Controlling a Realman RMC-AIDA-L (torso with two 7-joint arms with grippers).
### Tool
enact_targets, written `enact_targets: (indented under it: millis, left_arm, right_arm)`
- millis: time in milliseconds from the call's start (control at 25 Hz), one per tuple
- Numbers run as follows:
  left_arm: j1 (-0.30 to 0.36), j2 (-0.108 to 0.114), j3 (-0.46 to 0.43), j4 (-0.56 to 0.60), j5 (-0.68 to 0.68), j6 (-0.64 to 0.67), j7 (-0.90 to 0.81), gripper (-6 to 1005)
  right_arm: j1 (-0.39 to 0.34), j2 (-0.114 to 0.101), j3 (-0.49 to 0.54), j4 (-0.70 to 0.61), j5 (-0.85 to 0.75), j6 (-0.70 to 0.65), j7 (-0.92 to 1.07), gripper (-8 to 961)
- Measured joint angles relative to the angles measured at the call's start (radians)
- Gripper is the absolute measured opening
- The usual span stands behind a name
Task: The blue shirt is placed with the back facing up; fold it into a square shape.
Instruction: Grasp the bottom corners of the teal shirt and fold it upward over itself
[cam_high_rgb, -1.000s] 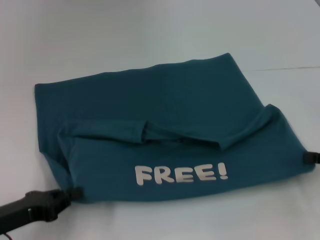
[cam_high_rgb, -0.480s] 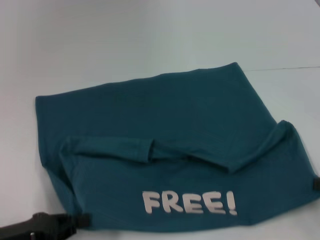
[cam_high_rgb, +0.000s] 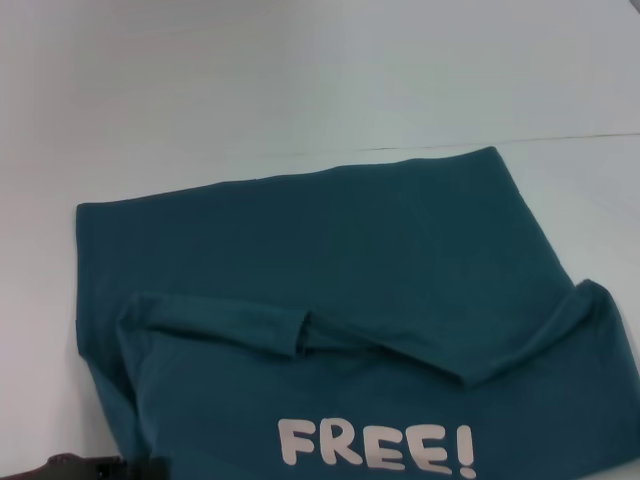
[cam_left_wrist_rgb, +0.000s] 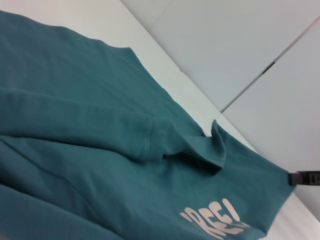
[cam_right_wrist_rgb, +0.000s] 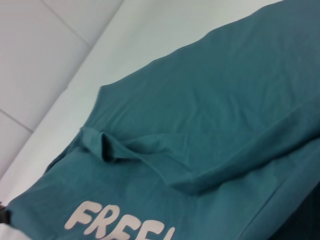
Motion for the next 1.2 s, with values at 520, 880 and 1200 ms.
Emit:
enact_targets:
  millis: [520,880,1200]
  left_arm:
    - [-0.025,0.013,-0.017,0.001,0.013,-0.004,-0.018,17]
    - [-0.046,0.023,-0.057,0.003,0.008,-0.016,-0.02,16]
    - [-0.123,0.044,-0.145,-0.01,-0.104,-0.084,-0.007,16]
  right_arm:
    - [-0.09,0.025,0.026,0.003,-0.005,-0.093,-0.078,82]
    - [-0.08,0.028,0.079,0.005,-0.004,-0.098,-0.088,89]
    - [0.046,0.001,0.181,0.011,0.0,-0.036,-0.055,95]
